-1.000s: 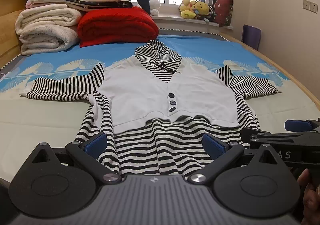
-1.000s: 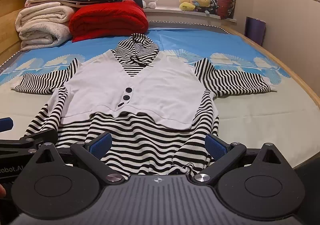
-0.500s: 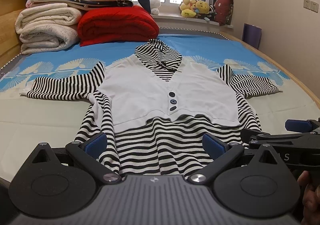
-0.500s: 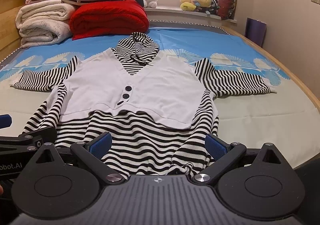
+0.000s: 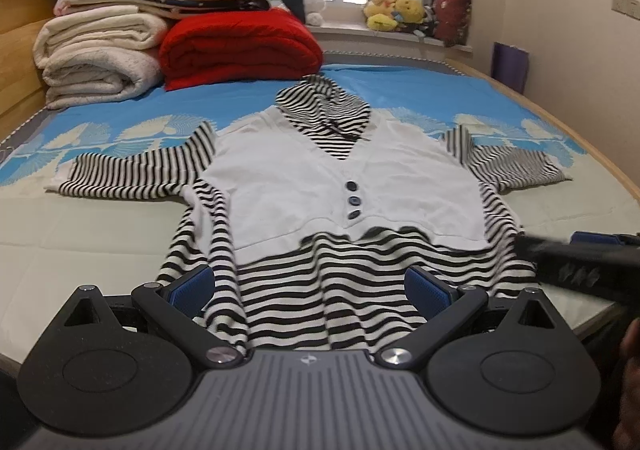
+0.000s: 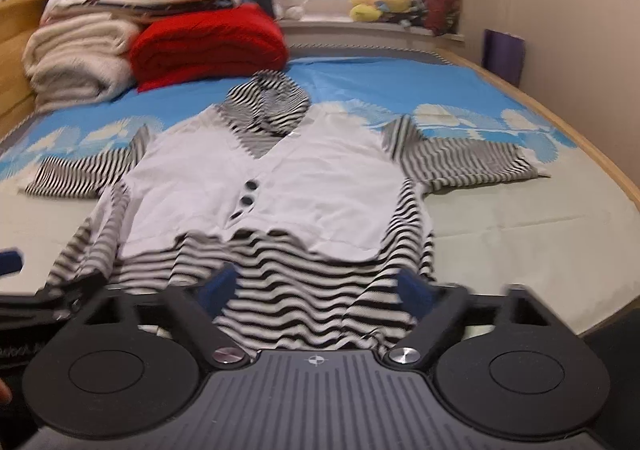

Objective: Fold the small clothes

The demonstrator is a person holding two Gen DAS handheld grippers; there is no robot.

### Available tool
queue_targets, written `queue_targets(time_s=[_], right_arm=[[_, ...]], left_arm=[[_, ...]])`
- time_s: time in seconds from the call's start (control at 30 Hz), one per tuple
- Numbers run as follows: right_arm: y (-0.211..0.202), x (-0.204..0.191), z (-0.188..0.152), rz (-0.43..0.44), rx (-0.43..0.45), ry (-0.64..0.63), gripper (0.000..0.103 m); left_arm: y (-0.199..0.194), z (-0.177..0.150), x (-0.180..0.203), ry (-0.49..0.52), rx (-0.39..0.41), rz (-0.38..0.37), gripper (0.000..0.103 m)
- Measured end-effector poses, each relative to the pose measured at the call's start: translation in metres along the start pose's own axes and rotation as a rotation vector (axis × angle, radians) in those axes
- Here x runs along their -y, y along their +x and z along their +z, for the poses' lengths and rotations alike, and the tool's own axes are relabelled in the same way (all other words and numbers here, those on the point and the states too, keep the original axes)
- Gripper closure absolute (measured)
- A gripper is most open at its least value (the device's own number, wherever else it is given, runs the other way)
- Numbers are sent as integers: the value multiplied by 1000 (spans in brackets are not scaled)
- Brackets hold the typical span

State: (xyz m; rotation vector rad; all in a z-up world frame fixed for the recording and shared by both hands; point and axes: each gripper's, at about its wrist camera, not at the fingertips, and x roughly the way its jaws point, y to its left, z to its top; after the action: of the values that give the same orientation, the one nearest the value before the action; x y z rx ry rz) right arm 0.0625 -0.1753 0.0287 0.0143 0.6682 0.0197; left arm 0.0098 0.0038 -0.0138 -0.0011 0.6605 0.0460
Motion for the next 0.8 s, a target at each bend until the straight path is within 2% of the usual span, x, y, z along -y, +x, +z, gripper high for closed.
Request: queue_targets(time_s=[0.07,0.13,0.2,0.27,0.3,0.37,0.4,0.47,0.53,0.6,0.63,0.7,0.8], right_arm=[[2,10,4,-8,11,50,42],[9,24,12,-16,-12,90,43],[19,38,25,-14,-46,91,42],[32,53,39,-5,-67,90,37],[39,59,44,-12,-80,68,31],[54,74,48,-35,-65,55,28],[63,79,46,-62,-81,49,27],[85,92,37,-81,-174,115,27],[102,103,23,-80,-271,196,27],[114,107,9,-113,-354,228,27],[120,109,3,-120,-392,242,27],[126,108,-7,-131,-459,249,23],[131,109,-15,-152,-508,260,23]], left_arm=[[7,4,-7,2,-32,39,1],[14,13,-16,66,-83,102,2],[24,27,-25,129,-100,145,2],[36,40,-37,138,-86,164,2],[40,45,-43,137,-47,178,2],[60,47,-54,107,-86,186,2],[74,43,-58,83,-136,177,2],[92,37,-68,48,-179,194,2],[108,33,-81,-32,-224,217,2],[123,24,-91,-120,-289,203,2],[127,22,-96,-142,-296,204,2],[133,15,-102,-170,-340,212,2],[139,5,-106,-206,-417,202,3]])
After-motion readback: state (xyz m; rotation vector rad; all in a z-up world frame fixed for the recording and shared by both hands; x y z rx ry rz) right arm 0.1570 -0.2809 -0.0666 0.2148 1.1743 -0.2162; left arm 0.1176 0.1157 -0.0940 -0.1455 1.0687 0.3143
